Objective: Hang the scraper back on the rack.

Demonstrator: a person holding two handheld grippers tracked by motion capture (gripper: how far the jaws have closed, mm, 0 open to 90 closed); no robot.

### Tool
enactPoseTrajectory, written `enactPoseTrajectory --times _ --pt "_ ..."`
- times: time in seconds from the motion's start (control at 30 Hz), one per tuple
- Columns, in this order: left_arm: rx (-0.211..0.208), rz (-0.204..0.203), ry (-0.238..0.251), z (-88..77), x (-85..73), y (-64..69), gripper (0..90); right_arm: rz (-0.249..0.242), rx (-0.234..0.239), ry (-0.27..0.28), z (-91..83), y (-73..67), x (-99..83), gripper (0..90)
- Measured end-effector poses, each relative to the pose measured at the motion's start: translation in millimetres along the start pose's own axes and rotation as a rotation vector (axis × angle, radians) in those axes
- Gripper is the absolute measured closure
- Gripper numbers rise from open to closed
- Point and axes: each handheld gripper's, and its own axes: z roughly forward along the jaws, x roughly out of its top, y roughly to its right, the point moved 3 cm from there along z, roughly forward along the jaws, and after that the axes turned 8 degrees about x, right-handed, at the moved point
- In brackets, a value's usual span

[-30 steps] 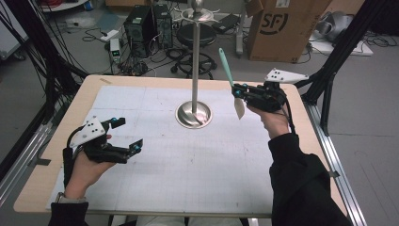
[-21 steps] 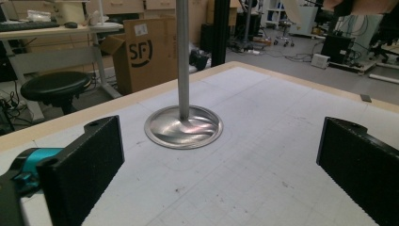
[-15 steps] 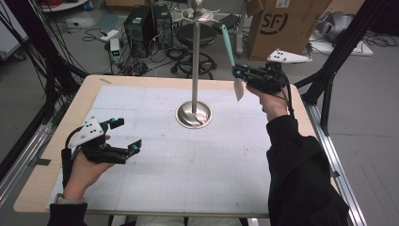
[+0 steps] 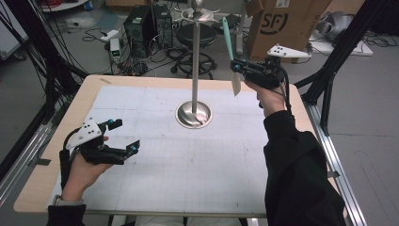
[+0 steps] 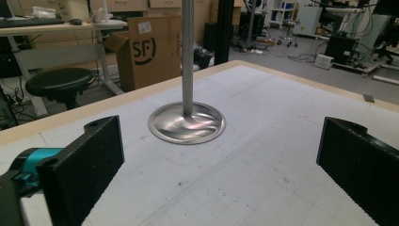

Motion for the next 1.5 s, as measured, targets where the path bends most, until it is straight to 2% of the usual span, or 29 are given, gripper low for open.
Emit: enactPoseTrajectory --times 0.53,0.93,1.33,1.43,1.5 --pt "0.000 -0.003 -0.001 -0.1 -0.8 -0.5 1.7 -0.001 0.025 0.006 3.2 -2.5 -0.1 80.4" --pt "-0.001 -0.003 0.000 -0.8 -0.5 -0.6 1.7 0.003 0.028 -0.019 13.4 -3.9 -4.2 80.3" --pt "0.000 -0.006 -0.001 -0.9 -1.1 -1.1 1.7 -0.036 -0.022 -0.043 21.9 -5.7 -7.3 77.8" --pt "0.007 -0.010 0.003 -1.7 -0.8 -2.8 1.7 -0.039 -0.044 -0.059 23.5 -5.9 -9.1 68.7" --pt "0.006 -0.013 0.005 -1.7 -0.4 -3.5 1.7 -0.038 -0.044 -0.059 23.3 -6.0 -9.3 68.2"
